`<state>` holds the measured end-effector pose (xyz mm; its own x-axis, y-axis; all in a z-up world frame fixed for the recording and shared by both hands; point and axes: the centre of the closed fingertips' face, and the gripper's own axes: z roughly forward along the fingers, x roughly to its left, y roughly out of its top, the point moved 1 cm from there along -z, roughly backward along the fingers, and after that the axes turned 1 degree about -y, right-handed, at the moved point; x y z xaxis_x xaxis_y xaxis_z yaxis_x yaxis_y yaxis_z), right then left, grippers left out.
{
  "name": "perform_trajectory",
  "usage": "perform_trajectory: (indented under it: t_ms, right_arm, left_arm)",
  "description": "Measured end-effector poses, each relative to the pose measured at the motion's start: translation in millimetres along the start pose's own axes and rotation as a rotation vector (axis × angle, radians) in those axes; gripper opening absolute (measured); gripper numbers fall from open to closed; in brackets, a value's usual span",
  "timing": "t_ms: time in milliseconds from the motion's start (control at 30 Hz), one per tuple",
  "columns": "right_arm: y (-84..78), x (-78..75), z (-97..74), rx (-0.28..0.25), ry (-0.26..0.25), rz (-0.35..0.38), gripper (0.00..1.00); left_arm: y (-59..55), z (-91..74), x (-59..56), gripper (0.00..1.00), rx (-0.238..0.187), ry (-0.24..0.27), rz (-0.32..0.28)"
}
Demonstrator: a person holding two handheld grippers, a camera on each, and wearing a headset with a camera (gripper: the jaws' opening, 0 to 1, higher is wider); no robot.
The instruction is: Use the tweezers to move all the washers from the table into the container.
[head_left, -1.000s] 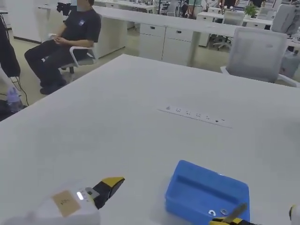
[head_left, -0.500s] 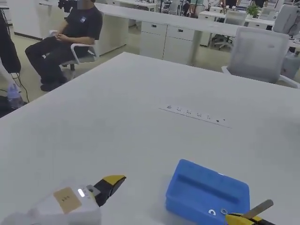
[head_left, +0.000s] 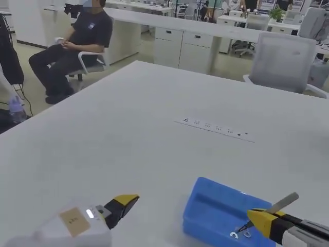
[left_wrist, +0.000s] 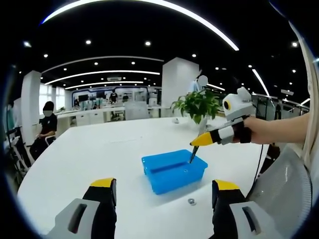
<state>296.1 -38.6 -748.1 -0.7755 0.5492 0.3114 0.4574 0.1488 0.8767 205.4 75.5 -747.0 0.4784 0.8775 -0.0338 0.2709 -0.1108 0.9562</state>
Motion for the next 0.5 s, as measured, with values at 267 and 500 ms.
perform_trajectory:
  t_ms: [267,500]
  right_arm:
    - [0.4,-12.1,26.2,0.081,0.019,-0.089,0.03]
    - [-12.9,-22.2,43.3,0.148,0.047,-0.130,0.03]
  left_arm:
    - [0.5,-0.4,0.9,0.79,-0.005,0.003,-0.003]
    - [-0.9,0.0,0.7,0.79,0.002,0.002,-0.002]
